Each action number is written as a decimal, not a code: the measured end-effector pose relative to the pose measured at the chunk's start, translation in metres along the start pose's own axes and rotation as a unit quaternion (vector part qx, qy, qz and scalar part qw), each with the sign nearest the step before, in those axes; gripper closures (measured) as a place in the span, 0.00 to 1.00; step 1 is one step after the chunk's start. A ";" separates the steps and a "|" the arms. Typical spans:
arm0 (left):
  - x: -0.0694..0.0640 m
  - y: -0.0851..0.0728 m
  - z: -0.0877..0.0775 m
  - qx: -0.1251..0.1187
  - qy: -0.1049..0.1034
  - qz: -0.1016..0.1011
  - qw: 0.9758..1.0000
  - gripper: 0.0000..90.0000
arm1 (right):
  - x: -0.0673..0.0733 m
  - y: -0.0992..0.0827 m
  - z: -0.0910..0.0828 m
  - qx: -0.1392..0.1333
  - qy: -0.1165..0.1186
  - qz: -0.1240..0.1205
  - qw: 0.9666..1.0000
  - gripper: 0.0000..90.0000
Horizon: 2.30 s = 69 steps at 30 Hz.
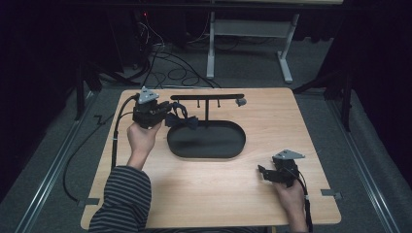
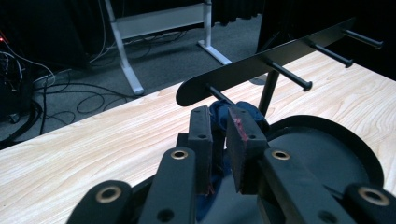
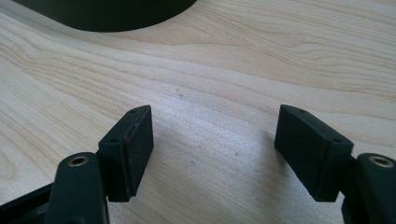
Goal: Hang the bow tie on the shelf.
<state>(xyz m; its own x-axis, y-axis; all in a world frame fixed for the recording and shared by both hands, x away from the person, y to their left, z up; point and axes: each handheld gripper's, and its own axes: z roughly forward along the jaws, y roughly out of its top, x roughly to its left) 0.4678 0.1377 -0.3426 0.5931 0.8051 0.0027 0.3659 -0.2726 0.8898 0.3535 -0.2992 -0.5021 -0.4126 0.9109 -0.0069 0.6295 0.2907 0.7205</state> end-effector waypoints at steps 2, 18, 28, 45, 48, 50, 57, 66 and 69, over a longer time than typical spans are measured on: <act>-0.001 -0.001 -0.002 0.001 0.001 0.005 1.000 0.87 | 0.000 0.000 0.000 0.000 0.000 0.000 1.000 0.33; -0.010 -0.003 0.005 0.029 0.009 0.022 0.999 0.73 | 0.000 0.000 0.000 0.000 0.000 0.000 1.000 0.33; -0.008 0.005 0.015 0.024 0.024 0.013 0.999 0.73 | 0.000 0.000 0.000 0.000 0.001 0.001 1.000 0.33; -0.012 -0.003 -0.005 0.019 0.016 0.017 1.000 0.68 | -0.001 0.000 0.000 0.001 0.003 0.002 1.000 0.33; -0.009 -0.007 -0.015 0.016 0.007 0.010 1.000 0.66 | 0.000 0.000 0.000 0.001 0.003 0.004 1.000 0.33; -0.007 -0.011 -0.022 0.017 0.004 0.006 1.000 0.65 | 0.000 0.000 0.000 0.001 0.002 0.004 1.000 0.33; -0.003 -0.023 -0.040 0.012 -0.001 -0.002 1.000 0.64 | 0.000 0.000 0.000 0.000 0.001 0.001 1.000 0.33; 0.000 -0.038 -0.054 0.018 -0.001 -0.004 1.000 0.63 | 0.000 0.000 0.000 0.000 0.000 0.000 1.000 0.33; 0.001 -0.042 -0.058 0.018 -0.002 -0.006 1.000 0.63 | 0.000 0.000 0.000 0.000 0.000 0.001 1.000 0.33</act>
<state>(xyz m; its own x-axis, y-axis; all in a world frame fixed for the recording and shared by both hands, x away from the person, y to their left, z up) 0.4118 0.1806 -0.3537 0.5910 0.8066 -0.0088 0.3986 -0.2826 0.8725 0.3535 -0.2992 -0.5021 -0.4121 0.9111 -0.0060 0.6301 0.2898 0.7204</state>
